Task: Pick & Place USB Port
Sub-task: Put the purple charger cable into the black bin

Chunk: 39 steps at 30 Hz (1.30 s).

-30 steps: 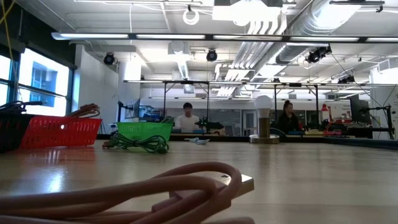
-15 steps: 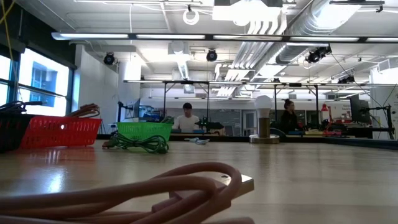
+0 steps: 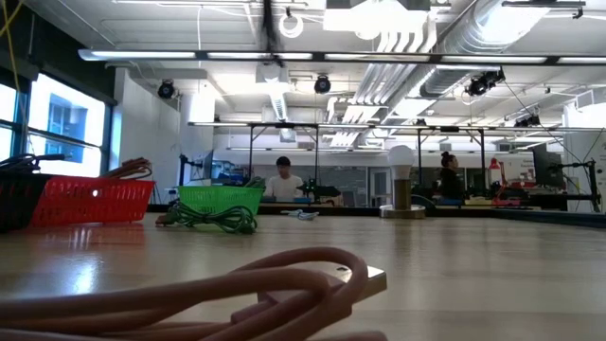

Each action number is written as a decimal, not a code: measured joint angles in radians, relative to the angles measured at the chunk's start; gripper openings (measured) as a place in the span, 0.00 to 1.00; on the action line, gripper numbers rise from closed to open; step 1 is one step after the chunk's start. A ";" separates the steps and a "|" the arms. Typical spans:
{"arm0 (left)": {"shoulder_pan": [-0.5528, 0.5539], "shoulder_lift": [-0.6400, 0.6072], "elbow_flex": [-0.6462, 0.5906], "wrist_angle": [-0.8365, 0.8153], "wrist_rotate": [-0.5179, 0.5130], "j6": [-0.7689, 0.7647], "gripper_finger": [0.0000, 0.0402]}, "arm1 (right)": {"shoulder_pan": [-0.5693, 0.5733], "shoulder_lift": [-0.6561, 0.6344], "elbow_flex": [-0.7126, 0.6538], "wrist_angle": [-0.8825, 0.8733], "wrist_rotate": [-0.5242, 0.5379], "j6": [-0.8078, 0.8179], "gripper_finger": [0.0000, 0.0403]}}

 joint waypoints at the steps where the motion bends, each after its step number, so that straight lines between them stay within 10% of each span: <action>1: -0.019 -0.035 0.000 -0.086 -0.031 -0.073 0.02 | 0.000 -0.005 0.000 -0.030 -0.004 0.034 0.43; 20: -0.363 -0.263 0.000 -1.077 -0.071 -1.325 0.02 | -0.060 -0.014 0.000 -0.202 -0.170 0.210 0.32; 39: -0.545 -0.106 0.000 -1.292 0.145 -1.968 0.02 | -0.074 -0.014 -0.014 -0.172 -0.188 0.211 0.32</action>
